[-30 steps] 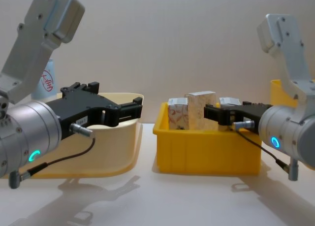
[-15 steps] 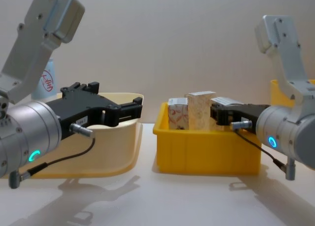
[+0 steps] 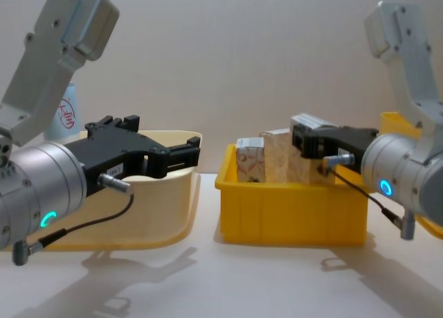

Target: Bimanual collaborative sorting of washing and personal care products

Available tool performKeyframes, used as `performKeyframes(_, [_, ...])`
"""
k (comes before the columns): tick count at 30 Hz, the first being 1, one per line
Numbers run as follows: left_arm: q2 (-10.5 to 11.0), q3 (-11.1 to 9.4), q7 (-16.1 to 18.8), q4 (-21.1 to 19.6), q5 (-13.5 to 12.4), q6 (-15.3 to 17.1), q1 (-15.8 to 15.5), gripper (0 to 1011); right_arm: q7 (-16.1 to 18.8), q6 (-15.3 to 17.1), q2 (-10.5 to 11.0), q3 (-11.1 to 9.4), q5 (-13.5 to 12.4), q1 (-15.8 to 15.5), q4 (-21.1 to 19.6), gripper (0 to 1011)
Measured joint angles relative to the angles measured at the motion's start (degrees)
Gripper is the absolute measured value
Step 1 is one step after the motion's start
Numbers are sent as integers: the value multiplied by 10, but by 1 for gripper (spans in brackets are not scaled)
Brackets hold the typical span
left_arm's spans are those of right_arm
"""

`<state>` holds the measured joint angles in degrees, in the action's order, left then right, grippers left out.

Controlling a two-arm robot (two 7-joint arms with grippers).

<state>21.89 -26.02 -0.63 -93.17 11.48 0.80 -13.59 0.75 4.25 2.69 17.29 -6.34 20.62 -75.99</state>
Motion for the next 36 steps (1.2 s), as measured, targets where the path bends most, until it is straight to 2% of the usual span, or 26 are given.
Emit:
performKeyframes(14, [0,0,0,0,0,0,0,1003,45,-72,11,-11,-14,-1,-41,412])
performKeyframes(22, [0,0,0,0,0,0,0,1004,56,-103,21,-30,-20,-10,-88,412])
performKeyframes(29, [0,0,0,0,0,0,0,1003,45,-105,30,-52,-16,-32,-134,412])
performKeyframes(36, [0,0,0,0,0,0,0,1004,23,-81,36,-75,-6,-69,-185,412])
